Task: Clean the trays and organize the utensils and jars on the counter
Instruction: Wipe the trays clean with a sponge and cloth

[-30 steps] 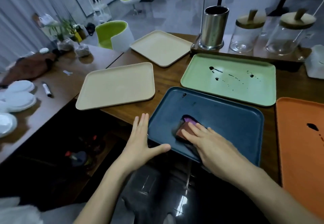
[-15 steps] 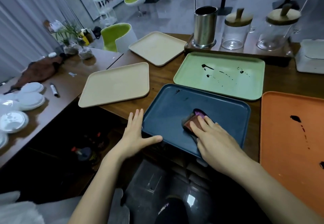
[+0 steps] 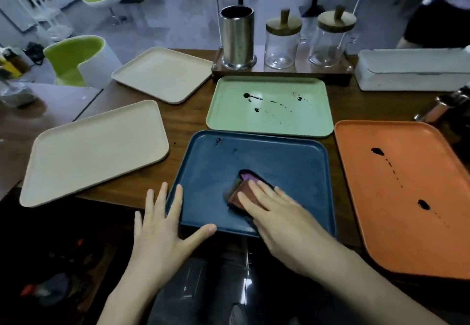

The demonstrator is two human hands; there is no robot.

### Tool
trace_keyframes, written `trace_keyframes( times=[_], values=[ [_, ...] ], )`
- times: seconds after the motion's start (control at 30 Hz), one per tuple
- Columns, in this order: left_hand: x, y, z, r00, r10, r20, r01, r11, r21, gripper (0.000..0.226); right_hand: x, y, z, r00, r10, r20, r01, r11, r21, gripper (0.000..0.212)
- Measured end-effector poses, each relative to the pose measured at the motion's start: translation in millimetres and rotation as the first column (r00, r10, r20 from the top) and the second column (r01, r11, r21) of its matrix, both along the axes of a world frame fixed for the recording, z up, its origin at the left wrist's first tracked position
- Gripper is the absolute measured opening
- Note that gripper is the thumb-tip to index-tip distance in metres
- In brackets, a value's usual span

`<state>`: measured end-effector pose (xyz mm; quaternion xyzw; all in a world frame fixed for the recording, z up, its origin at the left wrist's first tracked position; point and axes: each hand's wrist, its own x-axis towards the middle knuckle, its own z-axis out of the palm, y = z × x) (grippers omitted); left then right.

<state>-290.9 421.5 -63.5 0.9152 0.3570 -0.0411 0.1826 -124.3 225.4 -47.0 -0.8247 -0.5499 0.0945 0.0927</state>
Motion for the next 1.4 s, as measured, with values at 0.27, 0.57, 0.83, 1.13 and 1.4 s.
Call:
trace_keyframes(
  times=[0.27,0.57,0.83,1.13,1.4],
  values=[
    [2.8,-5.6,7.6,1.0,-0.015,-0.016,0.015,1.0,-0.011,0.12,4.6,-17.2,5.5,0.951,-0.306,0.039,0.307,0.951,-0.043,0.071],
    [4.5,-4.2,3.8,1.0,-0.003,-0.03,0.002,1.0,-0.013,0.123,-9.4,23.3,8.6,0.99,-0.131,-0.057,0.134,0.99,0.043,0.059],
    [5.1,-3.0,12.5,0.998,0.006,-0.055,-0.013,0.99,-0.137,0.137,1.6,30.9,4.0,0.999,0.02,-0.047,-0.018,0.999,0.05,0.057],
    [5.9,-6.6,17.1,0.998,0.044,-0.049,-0.052,0.981,-0.188,0.14,-8.0,51.9,0.2,0.979,0.177,-0.106,-0.172,0.984,0.051,0.055],
    [3.9,-5.8,8.5,0.999,0.05,-0.004,-0.05,0.987,-0.151,0.125,19.1,5.7,2.6,0.994,-0.079,-0.077,0.081,0.996,0.021,0.051]
  ],
)
